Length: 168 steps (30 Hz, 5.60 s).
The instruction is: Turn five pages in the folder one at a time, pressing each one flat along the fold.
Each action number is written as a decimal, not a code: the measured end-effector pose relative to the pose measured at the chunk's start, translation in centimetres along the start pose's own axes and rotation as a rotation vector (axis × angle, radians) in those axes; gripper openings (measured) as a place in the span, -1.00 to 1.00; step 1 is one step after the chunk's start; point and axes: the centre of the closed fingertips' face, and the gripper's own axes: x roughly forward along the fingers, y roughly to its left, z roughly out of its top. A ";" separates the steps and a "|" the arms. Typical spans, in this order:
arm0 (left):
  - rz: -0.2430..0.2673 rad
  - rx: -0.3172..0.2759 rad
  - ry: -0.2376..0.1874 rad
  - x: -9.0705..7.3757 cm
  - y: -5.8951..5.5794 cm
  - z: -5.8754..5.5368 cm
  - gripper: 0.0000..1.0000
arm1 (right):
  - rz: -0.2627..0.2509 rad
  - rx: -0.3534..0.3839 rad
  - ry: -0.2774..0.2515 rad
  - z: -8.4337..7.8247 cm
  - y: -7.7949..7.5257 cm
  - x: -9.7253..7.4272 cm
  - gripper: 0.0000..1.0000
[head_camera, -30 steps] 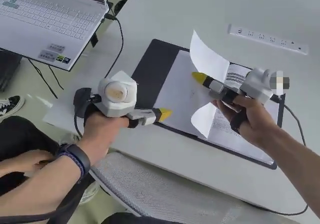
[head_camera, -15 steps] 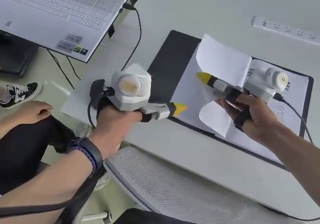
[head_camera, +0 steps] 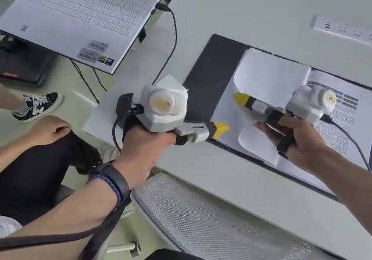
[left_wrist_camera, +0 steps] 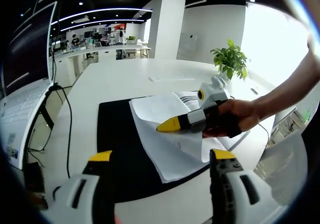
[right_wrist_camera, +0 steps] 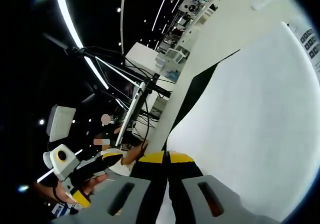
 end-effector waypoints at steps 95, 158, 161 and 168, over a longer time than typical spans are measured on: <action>-0.036 0.084 0.217 6.9 -2.1 -7.5 -1.00 | -0.101 -0.158 -0.058 3.0 0.5 -11.5 -0.54; -0.025 0.011 0.232 6.9 -2.0 -7.3 -1.00 | -0.087 -0.058 -0.080 6.9 -8.1 -9.8 -1.00; -0.025 0.004 0.229 6.9 -2.0 -7.3 -1.00 | -0.092 -0.053 -0.100 8.3 -9.0 -9.5 -1.00; -0.028 -0.001 0.231 6.9 -1.9 -7.3 -1.00 | -0.133 -0.006 -0.198 11.3 -9.7 -8.9 -1.00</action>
